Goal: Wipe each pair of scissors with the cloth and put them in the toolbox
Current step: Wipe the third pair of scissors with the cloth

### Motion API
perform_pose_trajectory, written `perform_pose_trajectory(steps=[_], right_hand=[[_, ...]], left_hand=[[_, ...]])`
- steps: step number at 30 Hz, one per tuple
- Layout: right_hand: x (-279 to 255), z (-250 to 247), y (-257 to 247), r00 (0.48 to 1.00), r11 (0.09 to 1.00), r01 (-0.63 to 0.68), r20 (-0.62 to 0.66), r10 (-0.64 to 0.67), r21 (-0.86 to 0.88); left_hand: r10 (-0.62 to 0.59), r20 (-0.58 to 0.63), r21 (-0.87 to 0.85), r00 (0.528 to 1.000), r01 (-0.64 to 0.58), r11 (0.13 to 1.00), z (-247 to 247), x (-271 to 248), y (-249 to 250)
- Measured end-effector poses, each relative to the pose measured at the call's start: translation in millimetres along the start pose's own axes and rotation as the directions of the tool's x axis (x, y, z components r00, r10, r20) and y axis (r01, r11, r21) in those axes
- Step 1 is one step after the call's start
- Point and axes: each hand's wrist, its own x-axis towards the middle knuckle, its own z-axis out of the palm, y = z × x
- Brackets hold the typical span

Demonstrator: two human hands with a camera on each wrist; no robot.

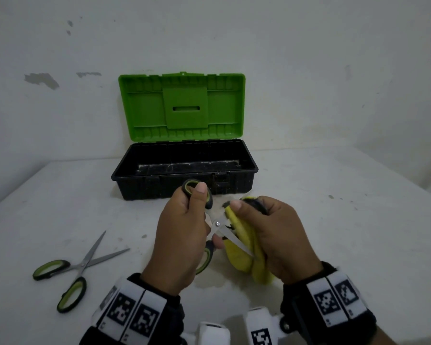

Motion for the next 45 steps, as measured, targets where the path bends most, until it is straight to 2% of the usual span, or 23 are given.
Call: perform_pose_trajectory(steps=[3, 7, 9, 14, 18, 21, 24, 28, 30, 32, 37, 41, 45], right_hand=[[5.9, -5.2, -1.0, 0.997, 0.998, -0.002, -0.071, 0.006, 0.056], [-8.9, 1.0, -5.1, 0.998, 0.998, 0.047, 0.032, -0.046, -0.035], [-7.7, -2.5, -3.1, 0.999, 0.998, 0.035, 0.042, -0.033, -0.046], [7.6, -9.3, 0.8, 0.996, 0.990, -0.033, -0.080, 0.044, 0.135], [-3.7, -0.4, -1.7, 1.000, 1.000, 0.025, 0.009, -0.025, 0.000], [0.9, -1.1, -6.1, 0.998, 0.998, 0.059, 0.032, -0.058, -0.034], [16.4, -2.0, -7.5, 0.997, 0.997, 0.071, -0.012, -0.072, -0.011], [37.4, -11.1, -12.1, 0.988, 0.997, 0.014, -0.155, -0.003, 0.070], [42.0, -17.7, -16.9, 0.979, 0.997, 0.007, -0.204, 0.008, 0.072], [40.9, -20.7, -19.0, 0.980, 0.999, 0.031, -0.199, -0.021, 0.045], [21.9, 2.7, -20.8, 0.995, 0.986, 0.098, -0.023, -0.102, -0.134], [16.8, 29.7, -8.8, 0.993, 0.969, 0.115, -0.014, -0.121, -0.219], [19.8, 38.4, -4.0, 0.989, 0.962, 0.134, -0.035, -0.147, -0.236]], left_hand=[[0.021, 0.005, 0.027, 1.000, -0.021, 0.999, 2.6, -1.9, 2.2], [0.018, -0.001, 0.030, 1.000, -0.018, 0.999, 2.2, -1.5, 3.0], [0.018, 0.013, 0.006, 1.000, -0.018, 1.000, 2.9, -2.7, 3.0], [0.040, 0.032, 0.042, 0.999, -0.042, 0.998, 3.4, -2.0, 1.9], [0.015, 0.020, 0.030, 1.000, -0.015, 0.999, -2.8, 0.8, 2.6], [-0.005, 0.023, -0.007, 1.000, 0.005, 1.000, -7.7, 3.2, 5.6], [-0.006, 0.002, -0.030, 1.000, 0.006, 1.000, -11.8, 7.5, 6.5], [0.024, 0.012, 0.012, 1.000, -0.024, 1.000, -15.7, 13.0, 3.5], [0.072, -0.008, 0.062, 0.997, -0.071, 0.996, -19.1, 17.7, 1.0], [0.130, -0.032, 0.116, 0.991, -0.125, 0.985, -20.9, 22.7, -0.5], [0.273, -0.027, 0.251, 0.962, -0.258, 0.933, -16.3, 27.2, -3.4], [0.402, -0.023, 0.339, 0.915, -0.371, 0.865, -11.1, 26.7, -3.5], [0.530, 0.001, 0.455, 0.848, -0.472, 0.755, -13.3, 26.1, -8.0]])
